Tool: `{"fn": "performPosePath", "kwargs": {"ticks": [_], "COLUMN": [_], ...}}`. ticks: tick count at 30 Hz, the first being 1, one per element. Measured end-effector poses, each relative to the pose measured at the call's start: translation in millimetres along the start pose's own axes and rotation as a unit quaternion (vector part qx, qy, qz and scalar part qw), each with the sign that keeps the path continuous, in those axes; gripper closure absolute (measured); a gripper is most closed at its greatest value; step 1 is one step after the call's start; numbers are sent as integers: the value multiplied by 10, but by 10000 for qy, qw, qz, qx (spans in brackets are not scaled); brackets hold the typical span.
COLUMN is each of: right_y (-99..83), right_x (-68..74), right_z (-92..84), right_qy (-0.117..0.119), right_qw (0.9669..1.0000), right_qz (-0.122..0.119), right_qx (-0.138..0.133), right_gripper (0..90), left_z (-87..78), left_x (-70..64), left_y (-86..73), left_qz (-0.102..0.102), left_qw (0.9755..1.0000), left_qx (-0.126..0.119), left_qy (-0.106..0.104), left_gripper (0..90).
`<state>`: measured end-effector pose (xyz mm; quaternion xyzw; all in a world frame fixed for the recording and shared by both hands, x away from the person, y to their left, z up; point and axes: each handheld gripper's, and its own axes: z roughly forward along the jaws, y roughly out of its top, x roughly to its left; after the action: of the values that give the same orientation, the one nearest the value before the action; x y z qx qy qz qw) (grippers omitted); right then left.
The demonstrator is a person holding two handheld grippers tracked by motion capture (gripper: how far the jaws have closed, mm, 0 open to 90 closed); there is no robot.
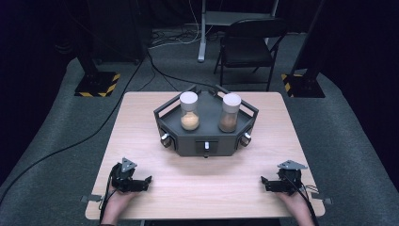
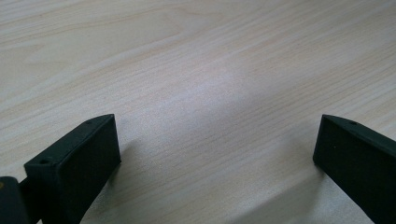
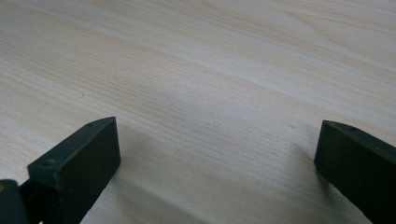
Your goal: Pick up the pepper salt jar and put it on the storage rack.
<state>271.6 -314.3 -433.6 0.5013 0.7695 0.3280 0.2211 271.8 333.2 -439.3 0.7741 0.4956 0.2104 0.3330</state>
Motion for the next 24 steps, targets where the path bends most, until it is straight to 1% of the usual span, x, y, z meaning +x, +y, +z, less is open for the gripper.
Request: {"fn": "performPosePath", "kwargs": {"ticks": [24], "right_y": [0], "right_x": [-1], "right_z": [5], "right_qy": [18], "right_qw": [10000], "right_qz": [-7], "right_qx": [-11], "right_gripper": [0], "left_z": [3], "left_x": [-3], "left_y": [3], "left_qz": [2], "left_qw": [10000], "left_qx": [-1], "left_qy": [-4], "left_gripper": [2]}}
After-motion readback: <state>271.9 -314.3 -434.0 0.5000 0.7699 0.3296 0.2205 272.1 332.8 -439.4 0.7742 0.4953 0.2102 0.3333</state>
